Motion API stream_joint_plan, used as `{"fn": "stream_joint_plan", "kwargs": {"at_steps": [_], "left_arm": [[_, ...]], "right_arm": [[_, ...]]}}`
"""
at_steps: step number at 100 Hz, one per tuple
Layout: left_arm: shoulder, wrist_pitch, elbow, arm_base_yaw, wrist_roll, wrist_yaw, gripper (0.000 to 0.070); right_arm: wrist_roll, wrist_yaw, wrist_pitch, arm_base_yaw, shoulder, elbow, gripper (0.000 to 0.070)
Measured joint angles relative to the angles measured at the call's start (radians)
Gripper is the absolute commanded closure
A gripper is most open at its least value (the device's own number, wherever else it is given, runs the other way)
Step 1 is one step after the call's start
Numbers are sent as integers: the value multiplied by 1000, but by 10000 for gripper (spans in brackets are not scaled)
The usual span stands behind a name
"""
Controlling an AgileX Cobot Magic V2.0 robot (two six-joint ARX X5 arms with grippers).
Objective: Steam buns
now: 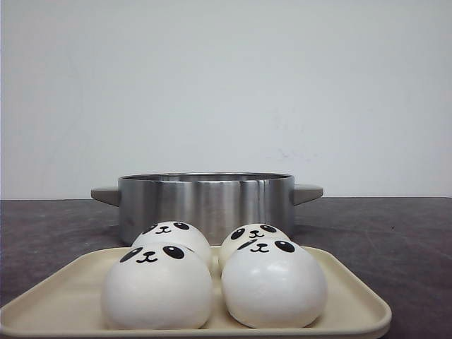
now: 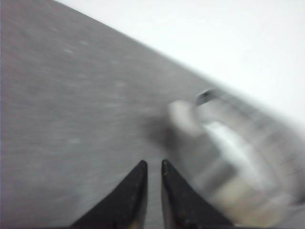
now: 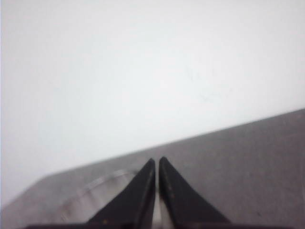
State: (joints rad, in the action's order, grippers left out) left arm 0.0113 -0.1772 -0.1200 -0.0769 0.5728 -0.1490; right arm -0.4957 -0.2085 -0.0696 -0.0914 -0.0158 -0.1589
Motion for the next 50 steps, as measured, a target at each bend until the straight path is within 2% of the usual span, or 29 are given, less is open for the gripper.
{"fn": "stream_joint_plan", "kwargs": {"at_steps": [13,28,38,50], "left_arm": [[72,-13,-170,0,8,-16,692],[293,-153,-431,0,-111,-84,692],[452,-268,-613,0,-214,-119,686],[584,-342,-777,0,-267,-147,591]], "right_arm": [[29,3,227,0,-103,-224,694],[168,3,414,0,-311,-503,694],[230,-8,473,0,-422,-666,694],[229,-84,455,0,-481,-758,685]]}}
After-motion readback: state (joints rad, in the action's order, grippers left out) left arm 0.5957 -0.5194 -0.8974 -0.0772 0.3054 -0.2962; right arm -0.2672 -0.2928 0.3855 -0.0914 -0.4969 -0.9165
